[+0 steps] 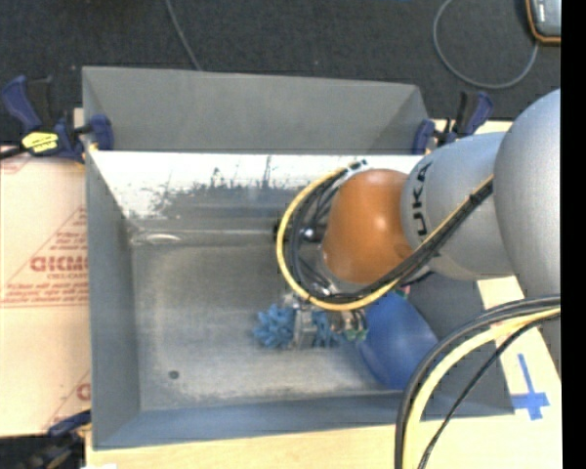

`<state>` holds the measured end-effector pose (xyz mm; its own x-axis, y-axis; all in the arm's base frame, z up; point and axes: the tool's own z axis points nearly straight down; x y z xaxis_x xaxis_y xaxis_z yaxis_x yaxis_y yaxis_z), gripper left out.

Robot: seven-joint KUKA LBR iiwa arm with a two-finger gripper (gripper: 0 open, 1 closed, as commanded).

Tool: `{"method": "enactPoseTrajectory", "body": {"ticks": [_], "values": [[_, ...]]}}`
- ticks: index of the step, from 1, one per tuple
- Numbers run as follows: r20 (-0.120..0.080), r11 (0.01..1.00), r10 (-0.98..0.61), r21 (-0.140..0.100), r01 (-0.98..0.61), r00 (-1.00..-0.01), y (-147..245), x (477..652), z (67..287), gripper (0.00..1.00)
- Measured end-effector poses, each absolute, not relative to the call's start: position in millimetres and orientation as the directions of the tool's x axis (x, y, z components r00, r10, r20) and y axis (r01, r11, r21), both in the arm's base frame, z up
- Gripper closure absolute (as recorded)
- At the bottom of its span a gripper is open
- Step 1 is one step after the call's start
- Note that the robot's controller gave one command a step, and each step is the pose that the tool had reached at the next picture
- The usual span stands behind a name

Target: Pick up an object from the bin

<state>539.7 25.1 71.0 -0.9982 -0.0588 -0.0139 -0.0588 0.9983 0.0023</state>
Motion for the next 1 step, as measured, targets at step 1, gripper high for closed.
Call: {"method": "enactPoseTrajectory", "body": {"ticks": [1], "values": [[-0.003, 0.998, -0.056, 0.002, -0.056, -0.998, 24.8, 536.2, 86.2, 1.00]]}}
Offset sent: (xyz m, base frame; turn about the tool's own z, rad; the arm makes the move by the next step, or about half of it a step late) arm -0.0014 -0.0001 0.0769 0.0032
